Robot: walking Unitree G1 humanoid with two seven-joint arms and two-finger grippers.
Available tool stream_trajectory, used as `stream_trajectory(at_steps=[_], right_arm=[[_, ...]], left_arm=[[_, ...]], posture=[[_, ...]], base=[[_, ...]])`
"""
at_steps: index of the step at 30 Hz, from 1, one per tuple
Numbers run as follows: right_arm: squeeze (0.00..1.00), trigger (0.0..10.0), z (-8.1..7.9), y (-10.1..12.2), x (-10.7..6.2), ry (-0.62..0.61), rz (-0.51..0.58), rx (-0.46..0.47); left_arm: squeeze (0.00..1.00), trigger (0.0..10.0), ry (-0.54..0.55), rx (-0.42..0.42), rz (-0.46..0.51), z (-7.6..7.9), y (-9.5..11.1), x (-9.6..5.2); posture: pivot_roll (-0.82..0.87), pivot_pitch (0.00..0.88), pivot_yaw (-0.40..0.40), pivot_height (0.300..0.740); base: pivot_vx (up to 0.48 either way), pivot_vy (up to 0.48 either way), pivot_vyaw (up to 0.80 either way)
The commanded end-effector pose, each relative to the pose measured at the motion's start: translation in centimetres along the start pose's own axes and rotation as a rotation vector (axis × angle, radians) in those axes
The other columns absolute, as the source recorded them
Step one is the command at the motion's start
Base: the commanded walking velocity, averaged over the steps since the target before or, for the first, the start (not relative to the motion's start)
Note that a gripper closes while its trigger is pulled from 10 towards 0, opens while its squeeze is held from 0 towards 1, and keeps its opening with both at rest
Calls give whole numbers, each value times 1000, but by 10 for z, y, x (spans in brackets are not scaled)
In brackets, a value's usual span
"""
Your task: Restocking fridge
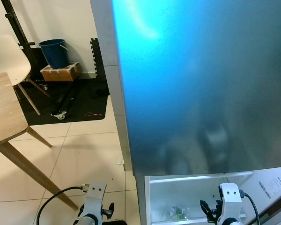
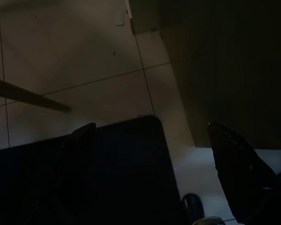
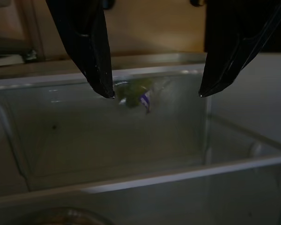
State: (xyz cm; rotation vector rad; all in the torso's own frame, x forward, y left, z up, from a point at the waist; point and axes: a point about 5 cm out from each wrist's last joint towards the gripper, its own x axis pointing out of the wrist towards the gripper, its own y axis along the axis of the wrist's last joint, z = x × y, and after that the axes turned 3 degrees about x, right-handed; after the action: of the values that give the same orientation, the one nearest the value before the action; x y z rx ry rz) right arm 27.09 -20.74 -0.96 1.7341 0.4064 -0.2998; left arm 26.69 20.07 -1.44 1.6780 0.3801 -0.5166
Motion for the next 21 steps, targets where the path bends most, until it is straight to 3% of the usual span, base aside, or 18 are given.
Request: stream_trajectory(at_steps=[1,9,21], right_arm=[[0,10000,0,-4,-2,4,-3,21],[0,10000,1,-4,-2,-5,-13,10],[0,10000,0,-7,-2,-19,-35,-15]], left_arm=[[0,10000,0,18,-18,-3,-4,-1],[0,10000,-5,15,-9,-1,0,0],[0,10000,-7,15,-13,-2,-1,0]], posture=[[-60,143,35,671],[-61,144,37,699],[-62,144,41,699]], base=[[0,0,0],[0,0,0],[0,0,0]])
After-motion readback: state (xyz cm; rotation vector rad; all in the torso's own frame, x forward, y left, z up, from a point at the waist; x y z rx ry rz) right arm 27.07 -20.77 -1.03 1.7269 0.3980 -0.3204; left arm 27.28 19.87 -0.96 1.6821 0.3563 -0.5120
